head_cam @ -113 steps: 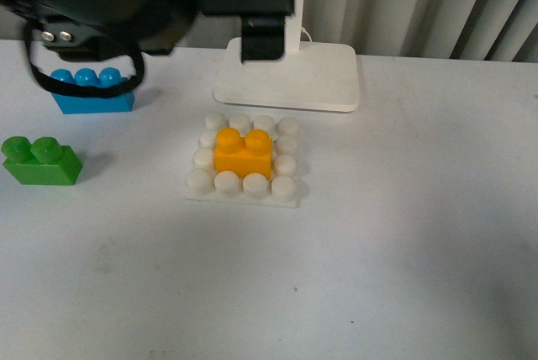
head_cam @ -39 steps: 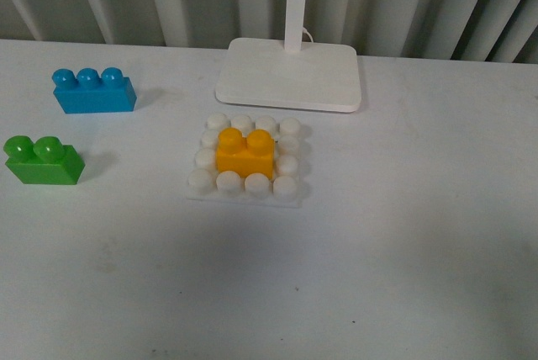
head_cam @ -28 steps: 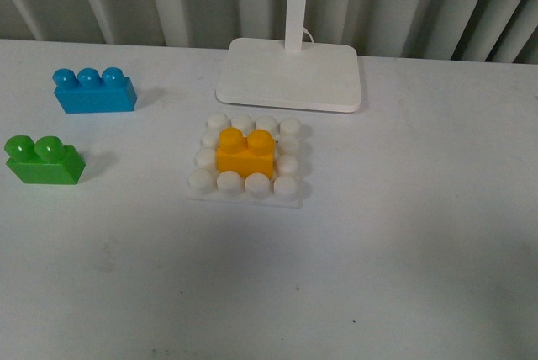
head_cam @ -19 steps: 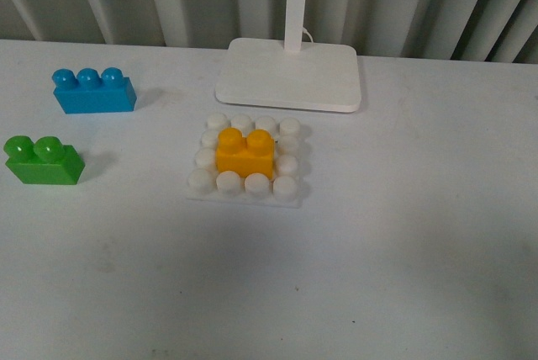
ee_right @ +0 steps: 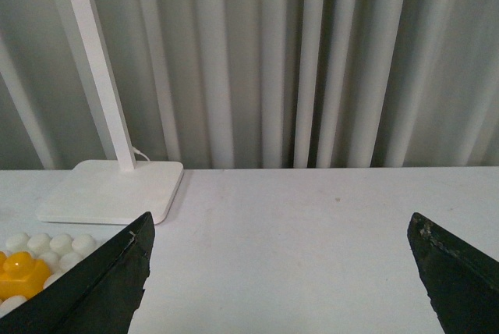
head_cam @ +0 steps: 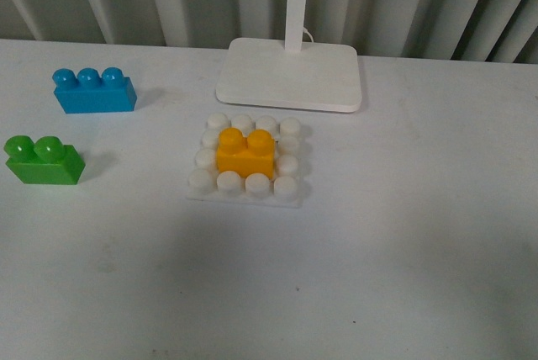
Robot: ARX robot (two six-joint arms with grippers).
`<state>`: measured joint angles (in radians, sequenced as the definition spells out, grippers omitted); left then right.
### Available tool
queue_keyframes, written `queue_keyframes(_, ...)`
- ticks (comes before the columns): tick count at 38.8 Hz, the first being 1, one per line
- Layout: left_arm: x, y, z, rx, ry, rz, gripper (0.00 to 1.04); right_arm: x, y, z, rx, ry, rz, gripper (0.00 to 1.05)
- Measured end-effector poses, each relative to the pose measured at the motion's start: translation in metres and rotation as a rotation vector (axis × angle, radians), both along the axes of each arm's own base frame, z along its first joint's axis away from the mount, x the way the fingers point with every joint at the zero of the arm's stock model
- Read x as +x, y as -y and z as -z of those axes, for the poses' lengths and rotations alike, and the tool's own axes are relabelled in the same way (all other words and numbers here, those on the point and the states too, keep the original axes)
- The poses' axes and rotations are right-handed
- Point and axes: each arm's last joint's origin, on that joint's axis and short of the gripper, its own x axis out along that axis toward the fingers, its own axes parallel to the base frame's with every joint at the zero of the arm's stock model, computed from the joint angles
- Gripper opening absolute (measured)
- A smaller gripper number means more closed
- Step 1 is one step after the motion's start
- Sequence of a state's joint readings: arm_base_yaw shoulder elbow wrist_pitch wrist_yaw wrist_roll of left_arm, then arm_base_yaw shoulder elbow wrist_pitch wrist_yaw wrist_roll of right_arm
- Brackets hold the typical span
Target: Insert yellow block into base center
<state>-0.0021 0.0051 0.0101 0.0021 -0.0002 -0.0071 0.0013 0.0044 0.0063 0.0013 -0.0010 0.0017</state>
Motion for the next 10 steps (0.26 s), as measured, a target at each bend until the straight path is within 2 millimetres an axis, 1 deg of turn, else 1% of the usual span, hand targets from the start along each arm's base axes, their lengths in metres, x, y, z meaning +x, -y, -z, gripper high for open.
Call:
queue_keyframes(1,0.0000,0.0000,0.0000,0.000,0.000,0.000,0.88,0.0000,0.0000,0.0000,0.000,0.000,0.000,0.95)
queue_keyframes(4,0.0000,0.0000,0.0000,0.000,0.000,0.000,1.00,0.0000,0.0000,0.0000,0.000,0.000,0.000,0.95)
queue_keyframes(7,0.0000,0.0000,0.0000,0.002,0.000,0.000,0.98,0.0000,0.0000,0.0000,0.000,0.000,0.000,0.95)
queue_keyframes(10,0.0000,0.0000,0.0000,0.002,0.000,0.000,0.98,0.0000,0.0000,0.0000,0.000,0.000,0.000,0.95)
